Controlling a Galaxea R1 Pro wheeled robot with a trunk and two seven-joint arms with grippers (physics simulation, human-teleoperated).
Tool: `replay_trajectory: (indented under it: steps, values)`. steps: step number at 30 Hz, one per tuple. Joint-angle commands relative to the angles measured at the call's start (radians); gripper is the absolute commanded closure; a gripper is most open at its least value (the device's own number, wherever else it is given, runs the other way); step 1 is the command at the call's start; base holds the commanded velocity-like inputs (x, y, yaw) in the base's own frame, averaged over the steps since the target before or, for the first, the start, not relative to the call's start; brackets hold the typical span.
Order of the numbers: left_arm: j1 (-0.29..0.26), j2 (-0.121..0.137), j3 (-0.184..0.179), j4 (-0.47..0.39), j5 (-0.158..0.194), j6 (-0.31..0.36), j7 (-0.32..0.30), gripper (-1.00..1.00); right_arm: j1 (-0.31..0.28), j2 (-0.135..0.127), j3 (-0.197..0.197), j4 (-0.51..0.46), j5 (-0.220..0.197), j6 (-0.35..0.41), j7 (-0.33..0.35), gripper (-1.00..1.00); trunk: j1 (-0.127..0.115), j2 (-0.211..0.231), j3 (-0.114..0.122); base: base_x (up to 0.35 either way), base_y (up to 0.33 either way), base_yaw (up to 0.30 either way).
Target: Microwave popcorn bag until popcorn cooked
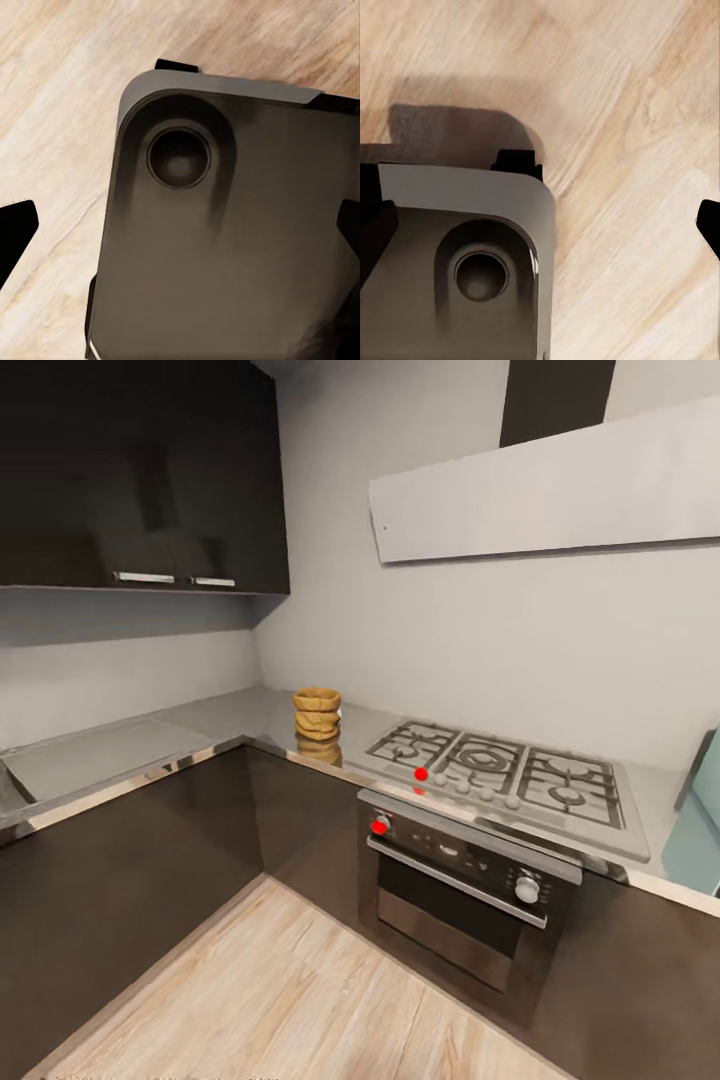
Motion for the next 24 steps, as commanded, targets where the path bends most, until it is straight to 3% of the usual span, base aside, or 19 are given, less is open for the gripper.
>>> replay_trajectory:
  steps: [1, 14, 20, 24]
  values:
    - [0.0, 0.0, 0.006, 0.0, 0.006, -0.002, 0.0, -1.0, -0.001, -0.001, -0.008, 0.003, 0.008, -0.002, 0.002, -1.0, 0.0, 0.0, 0.0, 0.0, 0.0, 0.269]
    - [0.0, -0.006, 0.006, 0.001, 0.009, -0.001, 0.0, -1.0, -0.001, -0.001, -0.004, 0.002, 0.011, -0.002, 0.002, -1.0, 0.0, 0.0, 0.006, 0.0, 0.0, 0.265]
    - [0.0, -0.013, 0.017, 0.001, 0.015, -0.001, -0.009, -1.0, -0.001, -0.008, -0.003, 0.0, 0.015, -0.005, 0.002, -1.0, 0.0, 0.0, 0.007, 0.0, 0.0, 0.042]
    - [0.0, -0.013, 0.017, 0.001, 0.016, 0.0, -0.01, -1.0, -0.001, -0.002, -0.002, 0.0, 0.092, -0.009, -0.005, -1.0, 0.0, 0.0, 0.007, 0.0, 0.0, 0.001]
